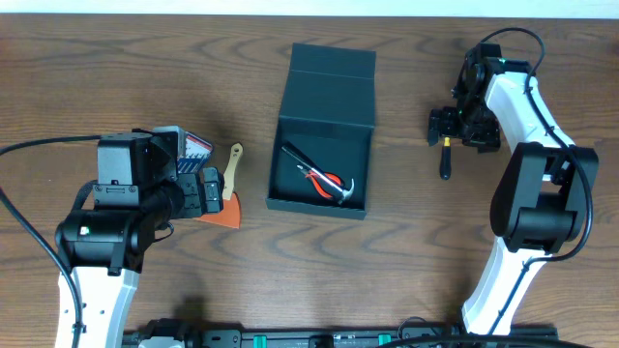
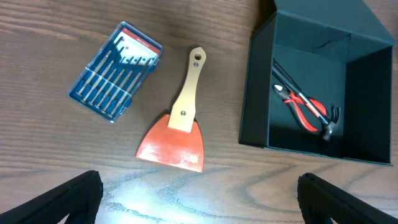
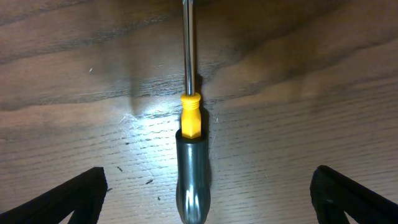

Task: Pack container
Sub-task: 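Lower the right gripper and grasp the screwdriver by its handle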

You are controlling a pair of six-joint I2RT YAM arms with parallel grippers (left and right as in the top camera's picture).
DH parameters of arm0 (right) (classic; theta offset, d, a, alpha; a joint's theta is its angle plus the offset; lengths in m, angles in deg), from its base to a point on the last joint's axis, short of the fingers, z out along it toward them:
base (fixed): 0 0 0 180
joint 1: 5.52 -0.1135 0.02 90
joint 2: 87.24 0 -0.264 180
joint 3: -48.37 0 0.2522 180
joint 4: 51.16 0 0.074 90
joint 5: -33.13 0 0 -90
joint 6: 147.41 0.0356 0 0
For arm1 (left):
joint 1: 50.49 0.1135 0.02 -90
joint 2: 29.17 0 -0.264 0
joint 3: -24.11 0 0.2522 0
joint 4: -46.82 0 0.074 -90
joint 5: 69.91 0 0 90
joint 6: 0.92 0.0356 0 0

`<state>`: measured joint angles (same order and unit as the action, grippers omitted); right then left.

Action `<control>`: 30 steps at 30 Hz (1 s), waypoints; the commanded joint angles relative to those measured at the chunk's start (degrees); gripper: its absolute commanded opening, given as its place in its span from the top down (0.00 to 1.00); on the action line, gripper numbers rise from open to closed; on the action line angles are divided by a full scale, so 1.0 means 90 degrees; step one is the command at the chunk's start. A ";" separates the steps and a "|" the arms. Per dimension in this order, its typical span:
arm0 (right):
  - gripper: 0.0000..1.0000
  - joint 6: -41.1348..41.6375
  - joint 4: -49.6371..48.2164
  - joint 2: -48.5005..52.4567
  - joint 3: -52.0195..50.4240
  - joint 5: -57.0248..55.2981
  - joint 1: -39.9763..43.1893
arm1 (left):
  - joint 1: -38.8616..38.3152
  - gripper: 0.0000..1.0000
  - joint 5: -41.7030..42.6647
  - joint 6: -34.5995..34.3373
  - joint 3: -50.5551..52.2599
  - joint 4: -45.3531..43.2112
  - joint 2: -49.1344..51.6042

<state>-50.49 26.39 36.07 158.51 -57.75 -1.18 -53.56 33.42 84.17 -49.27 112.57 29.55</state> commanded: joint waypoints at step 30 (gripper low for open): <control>0.39 -0.0034 -0.0561 0.0374 -0.0748 -0.0041 0.0007 | -0.0015 0.02 -0.0056 -0.0012 -0.0129 -0.0095 0.0000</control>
<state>-50.82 21.60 38.21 153.57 -57.93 -1.20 -53.56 33.42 84.17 -49.27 111.72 29.55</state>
